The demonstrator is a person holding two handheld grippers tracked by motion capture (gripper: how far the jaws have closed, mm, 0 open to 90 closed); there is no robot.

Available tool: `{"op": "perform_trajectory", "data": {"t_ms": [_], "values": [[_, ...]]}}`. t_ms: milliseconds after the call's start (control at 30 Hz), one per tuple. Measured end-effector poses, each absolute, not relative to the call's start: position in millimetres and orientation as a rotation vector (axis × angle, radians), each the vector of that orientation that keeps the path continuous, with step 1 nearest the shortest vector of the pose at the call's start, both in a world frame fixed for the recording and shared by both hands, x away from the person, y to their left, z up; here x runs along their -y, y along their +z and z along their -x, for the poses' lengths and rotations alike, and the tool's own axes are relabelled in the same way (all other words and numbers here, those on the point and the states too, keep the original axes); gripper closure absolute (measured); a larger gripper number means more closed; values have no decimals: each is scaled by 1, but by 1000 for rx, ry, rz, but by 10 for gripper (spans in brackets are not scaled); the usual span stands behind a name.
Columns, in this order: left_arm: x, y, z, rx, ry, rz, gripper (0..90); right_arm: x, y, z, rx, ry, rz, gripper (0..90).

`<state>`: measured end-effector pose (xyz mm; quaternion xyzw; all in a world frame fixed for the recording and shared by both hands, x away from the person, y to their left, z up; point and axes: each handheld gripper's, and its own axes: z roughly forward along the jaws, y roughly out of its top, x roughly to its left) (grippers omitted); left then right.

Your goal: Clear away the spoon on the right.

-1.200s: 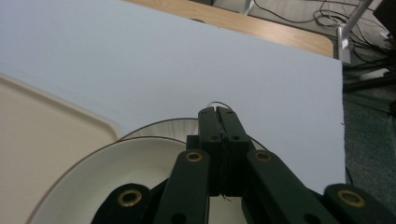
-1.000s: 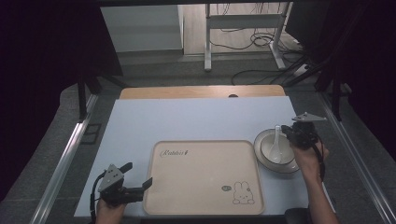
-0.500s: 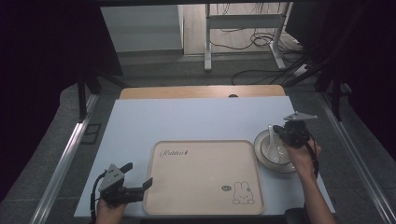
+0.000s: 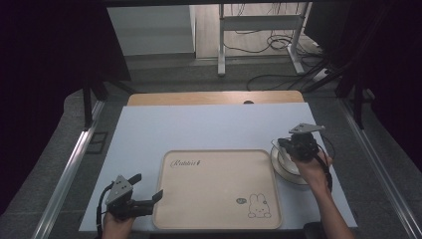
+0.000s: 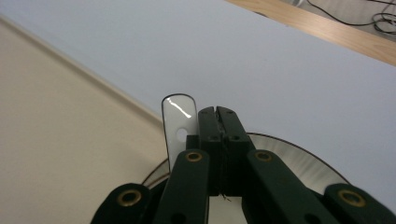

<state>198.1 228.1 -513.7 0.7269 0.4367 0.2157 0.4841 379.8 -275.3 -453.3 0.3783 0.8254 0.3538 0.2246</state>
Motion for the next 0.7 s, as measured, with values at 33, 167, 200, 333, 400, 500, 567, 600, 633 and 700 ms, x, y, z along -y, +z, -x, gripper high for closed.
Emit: {"op": "perform_trajectory", "data": {"t_ms": [33, 167, 200, 333, 400, 500, 567, 600, 633, 700], "values": [[-228, -514, -198, -1063, 526, -1773, 48, 275, -453, -380, -2281, 973, -1038, 900], [-228, -513, -198, -1064, 528, -1771, 49, 279, -452, -379, -2272, 982, -1050, 898], [-228, -513, -198, -1065, 528, -1771, 49, 281, -450, -378, -2268, 989, -1049, 893], [-228, -514, -198, -1065, 528, -1773, 49, 289, -443, -370, -2250, 1031, -1054, 879], [-227, -514, -198, -1065, 529, -1772, 49, 293, -441, -367, -2250, 1050, -1052, 868], [-228, -514, -198, -1065, 529, -1774, 49, 296, -439, -362, -2256, 1066, -1057, 840], [-228, -514, -198, -1065, 529, -1774, 48, 298, -440, -359, -2269, 1069, -1048, 815], [-228, -514, -198, -1066, 528, -1773, 49, 299, -441, -358, -2275, 1067, -1047, 802], [-228, -514, -198, -1066, 527, -1773, 49, 299, -442, -357, -2284, 1064, -1046, 786], [-227, -514, -198, -1065, 528, -1775, 48, 301, -444, -355, -2295, 1064, -1039, 759]]}}
